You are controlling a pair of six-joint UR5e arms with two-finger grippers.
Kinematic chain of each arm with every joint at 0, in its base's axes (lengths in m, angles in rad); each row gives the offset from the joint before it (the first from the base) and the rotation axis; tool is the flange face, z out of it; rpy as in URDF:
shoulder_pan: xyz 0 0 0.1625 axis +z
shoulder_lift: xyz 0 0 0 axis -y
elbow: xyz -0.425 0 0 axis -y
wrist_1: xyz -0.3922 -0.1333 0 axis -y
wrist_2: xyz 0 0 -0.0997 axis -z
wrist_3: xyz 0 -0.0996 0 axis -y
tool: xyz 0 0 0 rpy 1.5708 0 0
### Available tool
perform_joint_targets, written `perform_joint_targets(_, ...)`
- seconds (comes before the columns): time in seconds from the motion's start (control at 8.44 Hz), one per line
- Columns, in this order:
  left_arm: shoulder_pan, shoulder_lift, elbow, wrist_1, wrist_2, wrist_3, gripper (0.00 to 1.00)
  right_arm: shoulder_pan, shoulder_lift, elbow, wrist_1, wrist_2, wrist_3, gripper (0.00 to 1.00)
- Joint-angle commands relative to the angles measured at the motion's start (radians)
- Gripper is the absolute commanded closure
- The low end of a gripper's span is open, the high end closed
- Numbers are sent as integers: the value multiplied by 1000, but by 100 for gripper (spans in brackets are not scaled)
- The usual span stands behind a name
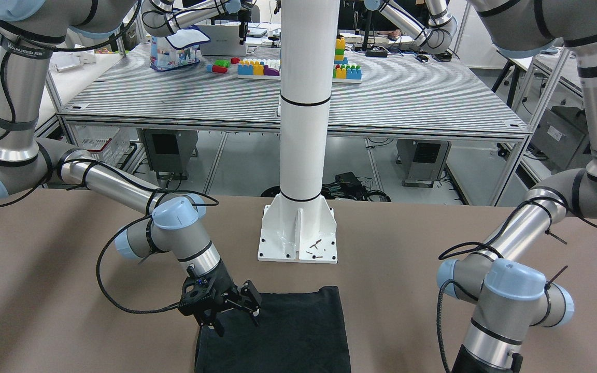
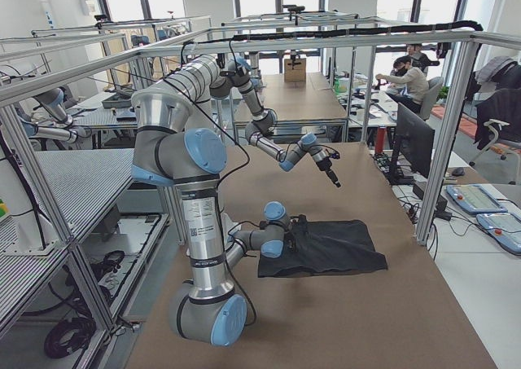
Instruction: Fold clothes
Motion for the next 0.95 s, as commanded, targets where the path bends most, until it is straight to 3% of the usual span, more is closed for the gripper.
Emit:
perform_joint_targets(0.0, 0, -2, 1, 0, 1, 0, 0, 0, -3, -117, 89, 1, 2, 5)
perform_joint_targets(0.83, 0, 1, 3, 0, 1, 0, 0, -2, -63, -79, 101, 23, 10, 6)
